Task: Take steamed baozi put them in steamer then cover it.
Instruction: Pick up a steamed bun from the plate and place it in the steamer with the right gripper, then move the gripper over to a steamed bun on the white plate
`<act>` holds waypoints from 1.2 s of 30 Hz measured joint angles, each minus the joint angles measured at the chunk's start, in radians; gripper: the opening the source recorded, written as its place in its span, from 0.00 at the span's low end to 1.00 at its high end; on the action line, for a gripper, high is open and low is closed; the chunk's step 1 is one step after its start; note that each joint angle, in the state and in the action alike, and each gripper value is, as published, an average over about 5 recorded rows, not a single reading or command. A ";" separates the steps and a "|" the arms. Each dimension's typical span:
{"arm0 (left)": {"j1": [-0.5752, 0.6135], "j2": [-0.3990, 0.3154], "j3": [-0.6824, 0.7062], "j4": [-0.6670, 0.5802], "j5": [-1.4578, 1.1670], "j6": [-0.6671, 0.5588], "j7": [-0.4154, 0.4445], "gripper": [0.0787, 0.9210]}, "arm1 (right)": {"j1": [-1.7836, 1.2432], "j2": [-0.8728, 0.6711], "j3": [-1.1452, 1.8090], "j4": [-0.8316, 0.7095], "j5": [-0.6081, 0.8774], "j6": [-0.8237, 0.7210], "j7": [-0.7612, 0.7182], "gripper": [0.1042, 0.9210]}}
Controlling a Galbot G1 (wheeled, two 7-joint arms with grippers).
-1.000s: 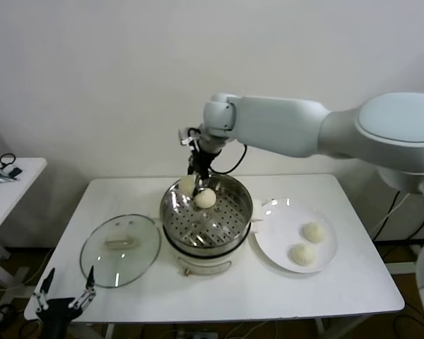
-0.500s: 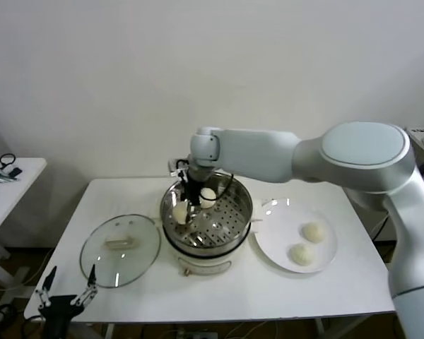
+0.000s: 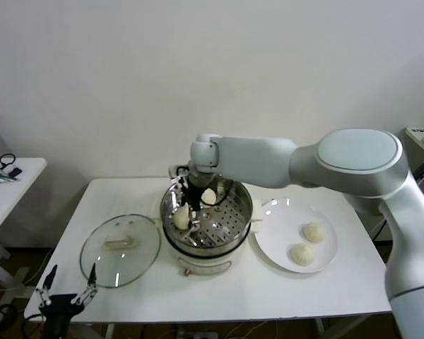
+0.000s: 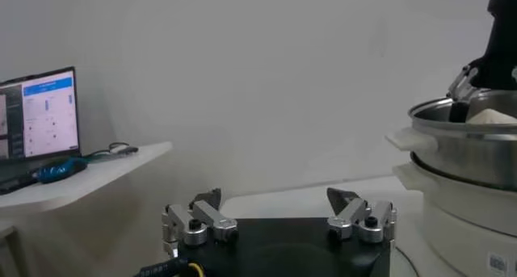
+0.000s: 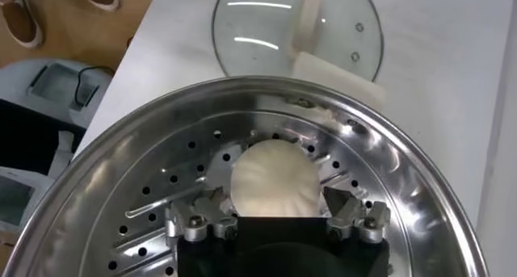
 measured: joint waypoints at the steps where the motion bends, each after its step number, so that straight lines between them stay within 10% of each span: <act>1: 0.001 0.000 0.000 0.000 0.000 0.000 0.000 0.88 | 0.007 -0.006 -0.001 0.004 -0.001 0.002 -0.004 0.88; 36: -0.001 -0.033 0.000 -0.023 0.020 0.041 -0.005 0.88 | 0.026 -0.680 0.076 0.306 -0.353 0.092 -0.134 0.88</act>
